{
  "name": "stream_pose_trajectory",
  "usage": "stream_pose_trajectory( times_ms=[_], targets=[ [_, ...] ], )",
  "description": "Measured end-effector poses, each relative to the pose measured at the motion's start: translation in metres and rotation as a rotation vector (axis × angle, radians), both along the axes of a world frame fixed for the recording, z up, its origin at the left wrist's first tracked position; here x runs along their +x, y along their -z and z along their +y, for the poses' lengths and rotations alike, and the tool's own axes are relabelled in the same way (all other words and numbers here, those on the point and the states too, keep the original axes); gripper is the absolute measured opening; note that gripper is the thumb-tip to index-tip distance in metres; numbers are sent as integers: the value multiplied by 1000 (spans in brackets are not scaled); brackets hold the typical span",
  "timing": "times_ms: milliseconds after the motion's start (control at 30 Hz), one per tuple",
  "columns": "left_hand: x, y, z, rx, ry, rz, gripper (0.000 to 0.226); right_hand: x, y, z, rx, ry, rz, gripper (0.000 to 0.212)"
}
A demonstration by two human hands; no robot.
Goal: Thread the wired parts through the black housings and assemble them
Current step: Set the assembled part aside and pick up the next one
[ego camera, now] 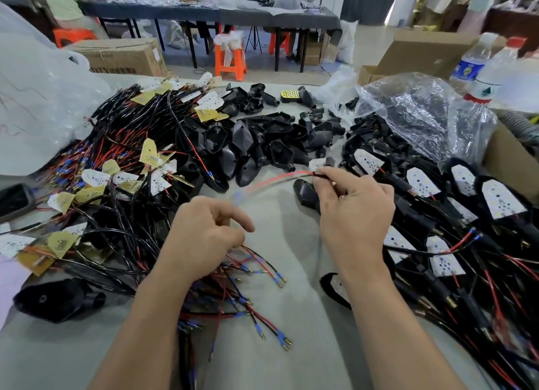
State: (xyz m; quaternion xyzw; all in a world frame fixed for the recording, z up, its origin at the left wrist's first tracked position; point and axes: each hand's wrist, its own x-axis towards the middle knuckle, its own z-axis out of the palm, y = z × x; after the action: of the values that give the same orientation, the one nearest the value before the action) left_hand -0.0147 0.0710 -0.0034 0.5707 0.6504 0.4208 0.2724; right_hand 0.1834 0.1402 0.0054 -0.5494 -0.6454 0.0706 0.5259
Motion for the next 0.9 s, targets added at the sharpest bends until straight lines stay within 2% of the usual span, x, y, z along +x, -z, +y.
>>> stream_pose_trajectory(
  times_ms=[33,100,167,233,333,433,533,633,733,800,900],
  targets=[
    [1,2,0,13,-38,79,29,-1,0,-1,18,-8,-11,11],
    [8,4,2,45,-99,115,35,-4,0,-2,59,-14,-42,30],
    [18,5,6,92,-115,-9,43,-9,0,-4,107,-55,-98,40],
    [22,3,11,153,-91,-270,43,-17,1,-10,73,-181,-201,40],
    [17,-1,15,143,-45,-618,23,-30,3,-22,-190,-480,-268,44],
    [12,0,16,70,-112,-723,27,-40,4,-30,-511,-737,-235,52],
    [12,-1,18,96,-169,-873,22,-43,6,-32,-605,-799,-264,52],
    [12,-1,20,75,-179,-801,25,-47,8,-40,-624,-833,-264,50],
    [17,0,20,14,-139,-711,25,-47,9,-38,-598,-741,17,40],
    [19,-1,21,32,-142,-685,26,-45,9,-33,-646,-745,167,43],
    [18,1,27,124,-208,-761,31,-42,10,-30,-680,-764,16,47]
  ],
)
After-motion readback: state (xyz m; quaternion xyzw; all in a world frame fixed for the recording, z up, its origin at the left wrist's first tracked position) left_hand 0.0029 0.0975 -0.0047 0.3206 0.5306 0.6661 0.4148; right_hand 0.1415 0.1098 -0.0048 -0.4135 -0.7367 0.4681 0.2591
